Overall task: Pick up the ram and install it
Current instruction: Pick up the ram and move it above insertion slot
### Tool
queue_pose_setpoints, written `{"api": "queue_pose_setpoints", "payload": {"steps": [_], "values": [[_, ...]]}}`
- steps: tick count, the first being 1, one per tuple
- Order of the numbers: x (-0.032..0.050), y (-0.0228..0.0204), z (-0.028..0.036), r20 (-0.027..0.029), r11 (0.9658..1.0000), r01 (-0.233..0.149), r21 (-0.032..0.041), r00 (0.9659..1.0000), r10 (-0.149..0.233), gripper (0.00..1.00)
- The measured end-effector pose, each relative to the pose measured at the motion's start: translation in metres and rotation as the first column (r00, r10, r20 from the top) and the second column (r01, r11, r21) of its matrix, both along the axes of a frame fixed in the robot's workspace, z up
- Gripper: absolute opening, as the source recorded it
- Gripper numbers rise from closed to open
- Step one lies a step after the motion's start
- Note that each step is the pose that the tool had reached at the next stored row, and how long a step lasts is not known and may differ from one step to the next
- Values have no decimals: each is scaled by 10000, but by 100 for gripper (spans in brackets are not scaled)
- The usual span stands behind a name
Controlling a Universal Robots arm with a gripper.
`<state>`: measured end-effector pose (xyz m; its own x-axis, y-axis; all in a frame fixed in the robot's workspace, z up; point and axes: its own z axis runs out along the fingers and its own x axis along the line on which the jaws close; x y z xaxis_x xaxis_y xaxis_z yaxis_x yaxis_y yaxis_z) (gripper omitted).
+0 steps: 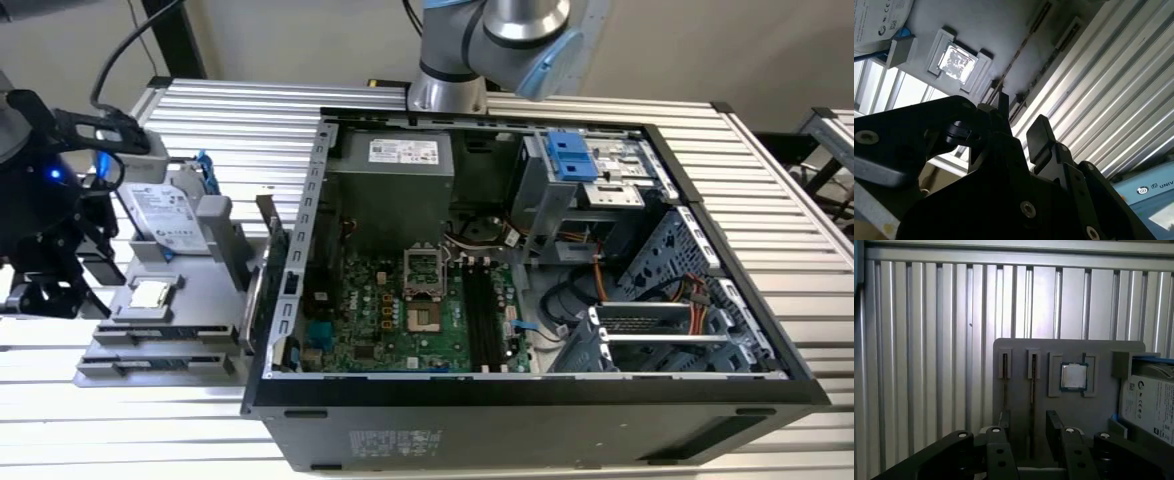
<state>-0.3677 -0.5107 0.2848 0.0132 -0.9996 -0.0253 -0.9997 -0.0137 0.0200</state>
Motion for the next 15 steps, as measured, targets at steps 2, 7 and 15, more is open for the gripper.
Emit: {"api": "queue_pose_setpoints", "payload": {"steps": [2,7,15], "values": [[0,-16,-17,-1,10000,0,-1,10000,0,100],[0,-56,-61,0,10000,2,0,10000,-2,100],[-1,-90,-139,-1,10000,6,-1,10000,-6,100]]}}
